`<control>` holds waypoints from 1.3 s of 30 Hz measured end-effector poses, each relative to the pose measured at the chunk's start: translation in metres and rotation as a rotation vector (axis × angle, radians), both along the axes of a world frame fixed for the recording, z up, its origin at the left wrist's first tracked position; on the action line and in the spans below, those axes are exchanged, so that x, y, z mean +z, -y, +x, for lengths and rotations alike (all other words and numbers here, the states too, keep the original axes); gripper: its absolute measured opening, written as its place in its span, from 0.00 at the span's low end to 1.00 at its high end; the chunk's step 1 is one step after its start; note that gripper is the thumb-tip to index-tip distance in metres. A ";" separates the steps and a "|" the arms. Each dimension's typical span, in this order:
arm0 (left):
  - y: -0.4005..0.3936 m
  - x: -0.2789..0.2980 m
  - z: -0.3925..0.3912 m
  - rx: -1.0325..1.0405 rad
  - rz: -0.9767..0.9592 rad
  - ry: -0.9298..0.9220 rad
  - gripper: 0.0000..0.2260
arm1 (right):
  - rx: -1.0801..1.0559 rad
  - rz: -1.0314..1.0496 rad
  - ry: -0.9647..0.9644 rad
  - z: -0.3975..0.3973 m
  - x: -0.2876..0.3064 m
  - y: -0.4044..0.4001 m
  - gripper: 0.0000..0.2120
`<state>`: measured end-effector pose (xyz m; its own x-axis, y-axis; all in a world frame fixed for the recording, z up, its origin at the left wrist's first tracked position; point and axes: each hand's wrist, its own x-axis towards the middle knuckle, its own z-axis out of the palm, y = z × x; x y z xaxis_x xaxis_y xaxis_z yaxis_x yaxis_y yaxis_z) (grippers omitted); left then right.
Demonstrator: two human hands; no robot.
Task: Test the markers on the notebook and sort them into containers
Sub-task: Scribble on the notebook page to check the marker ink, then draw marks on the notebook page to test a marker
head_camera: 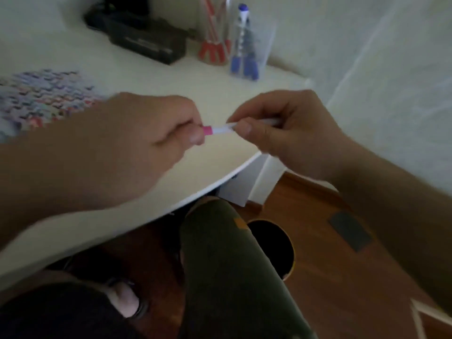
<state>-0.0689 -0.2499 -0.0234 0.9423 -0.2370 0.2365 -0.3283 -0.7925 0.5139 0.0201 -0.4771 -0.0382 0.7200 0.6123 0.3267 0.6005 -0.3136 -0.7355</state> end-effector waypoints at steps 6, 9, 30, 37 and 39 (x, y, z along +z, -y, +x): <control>0.112 -0.023 -0.009 -0.210 0.069 -0.018 0.11 | -0.293 0.051 -0.020 -0.073 -0.039 0.108 0.03; 0.151 -0.049 0.008 -0.258 0.152 -0.168 0.09 | -0.367 0.062 -0.120 -0.087 -0.061 0.144 0.04; 0.194 -0.295 0.144 -0.109 0.291 -0.896 0.12 | -0.554 -0.647 -0.765 -0.031 -0.382 0.223 0.07; 0.208 -0.324 0.158 -0.078 0.281 -0.963 0.12 | -0.567 -0.748 -0.842 -0.031 -0.432 0.211 0.07; 0.213 -0.330 0.162 -0.073 0.298 -0.973 0.12 | -0.559 -0.754 -0.854 -0.023 -0.438 0.209 0.07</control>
